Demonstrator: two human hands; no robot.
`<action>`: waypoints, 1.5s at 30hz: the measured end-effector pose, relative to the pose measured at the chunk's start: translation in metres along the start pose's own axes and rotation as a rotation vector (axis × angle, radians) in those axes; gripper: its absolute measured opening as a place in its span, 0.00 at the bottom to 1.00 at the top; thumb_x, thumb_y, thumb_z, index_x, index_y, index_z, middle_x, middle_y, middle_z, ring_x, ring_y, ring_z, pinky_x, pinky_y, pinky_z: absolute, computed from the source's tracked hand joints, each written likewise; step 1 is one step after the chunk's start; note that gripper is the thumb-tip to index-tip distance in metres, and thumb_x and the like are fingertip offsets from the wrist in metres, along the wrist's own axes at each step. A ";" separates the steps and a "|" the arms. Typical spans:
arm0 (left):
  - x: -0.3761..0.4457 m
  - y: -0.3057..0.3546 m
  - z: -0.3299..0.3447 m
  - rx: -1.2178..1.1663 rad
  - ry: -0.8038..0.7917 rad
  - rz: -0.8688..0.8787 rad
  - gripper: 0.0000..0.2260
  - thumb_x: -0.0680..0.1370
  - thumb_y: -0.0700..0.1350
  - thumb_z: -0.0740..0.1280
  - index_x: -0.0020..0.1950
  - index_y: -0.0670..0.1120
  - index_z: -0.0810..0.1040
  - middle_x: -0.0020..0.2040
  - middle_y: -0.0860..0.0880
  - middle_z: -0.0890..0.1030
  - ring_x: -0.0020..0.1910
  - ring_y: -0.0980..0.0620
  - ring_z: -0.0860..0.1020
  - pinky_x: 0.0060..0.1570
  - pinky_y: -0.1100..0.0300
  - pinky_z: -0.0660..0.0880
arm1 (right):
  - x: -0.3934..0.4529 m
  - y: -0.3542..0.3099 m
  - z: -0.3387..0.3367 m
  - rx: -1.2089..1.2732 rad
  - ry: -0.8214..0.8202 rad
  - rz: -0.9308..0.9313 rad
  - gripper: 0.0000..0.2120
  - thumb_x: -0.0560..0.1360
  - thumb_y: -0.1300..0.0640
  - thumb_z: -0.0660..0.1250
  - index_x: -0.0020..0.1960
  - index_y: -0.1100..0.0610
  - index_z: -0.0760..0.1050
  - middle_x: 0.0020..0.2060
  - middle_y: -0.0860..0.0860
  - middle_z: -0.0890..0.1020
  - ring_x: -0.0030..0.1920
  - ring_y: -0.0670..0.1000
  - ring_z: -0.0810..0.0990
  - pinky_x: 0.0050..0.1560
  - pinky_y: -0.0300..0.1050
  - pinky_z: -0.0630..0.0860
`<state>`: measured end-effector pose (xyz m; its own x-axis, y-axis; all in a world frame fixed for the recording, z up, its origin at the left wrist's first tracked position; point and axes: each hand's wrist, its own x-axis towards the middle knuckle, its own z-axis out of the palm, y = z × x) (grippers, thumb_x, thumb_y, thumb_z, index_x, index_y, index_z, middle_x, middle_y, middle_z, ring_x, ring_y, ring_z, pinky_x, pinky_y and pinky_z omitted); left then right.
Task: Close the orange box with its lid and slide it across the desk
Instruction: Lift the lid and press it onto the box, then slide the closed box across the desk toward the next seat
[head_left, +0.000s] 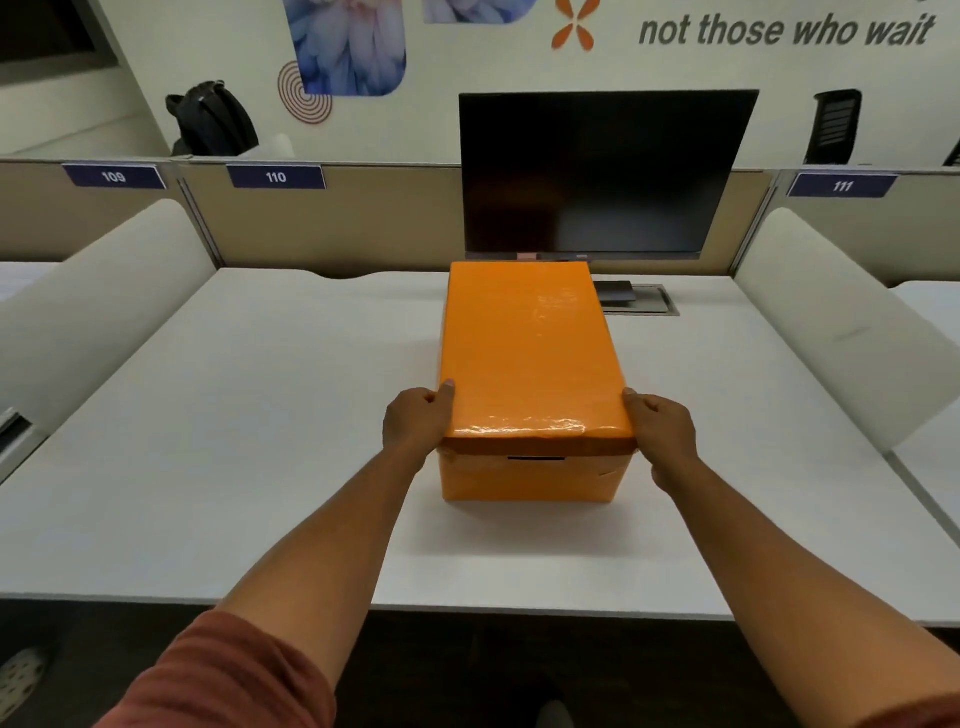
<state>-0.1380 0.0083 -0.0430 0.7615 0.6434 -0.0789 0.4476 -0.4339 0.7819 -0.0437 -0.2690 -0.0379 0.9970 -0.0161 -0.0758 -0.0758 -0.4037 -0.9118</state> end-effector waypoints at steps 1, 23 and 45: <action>0.001 -0.001 -0.002 0.008 -0.012 0.020 0.22 0.80 0.63 0.57 0.40 0.48 0.79 0.41 0.46 0.82 0.44 0.45 0.81 0.46 0.50 0.79 | 0.001 0.000 0.000 -0.027 0.009 -0.016 0.17 0.80 0.44 0.61 0.55 0.55 0.80 0.49 0.53 0.82 0.49 0.56 0.80 0.49 0.53 0.78; 0.027 0.009 0.011 0.171 -0.125 0.181 0.29 0.82 0.60 0.54 0.79 0.47 0.57 0.75 0.43 0.68 0.70 0.39 0.71 0.64 0.44 0.70 | 0.024 -0.017 0.015 -0.712 -0.077 -0.404 0.22 0.83 0.52 0.54 0.73 0.60 0.68 0.69 0.59 0.75 0.64 0.61 0.76 0.60 0.56 0.73; 0.129 0.073 0.024 0.384 -0.010 0.267 0.27 0.82 0.56 0.59 0.77 0.45 0.62 0.73 0.42 0.71 0.69 0.38 0.72 0.64 0.43 0.71 | 0.171 -0.097 0.071 -0.960 -0.346 -0.563 0.25 0.81 0.45 0.56 0.74 0.57 0.66 0.73 0.58 0.68 0.72 0.61 0.66 0.67 0.63 0.67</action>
<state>0.0040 0.0447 -0.0109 0.8772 0.4722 0.0867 0.3750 -0.7867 0.4905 0.1332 -0.1673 0.0092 0.8172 0.5764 0.0016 0.5669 -0.8033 -0.1826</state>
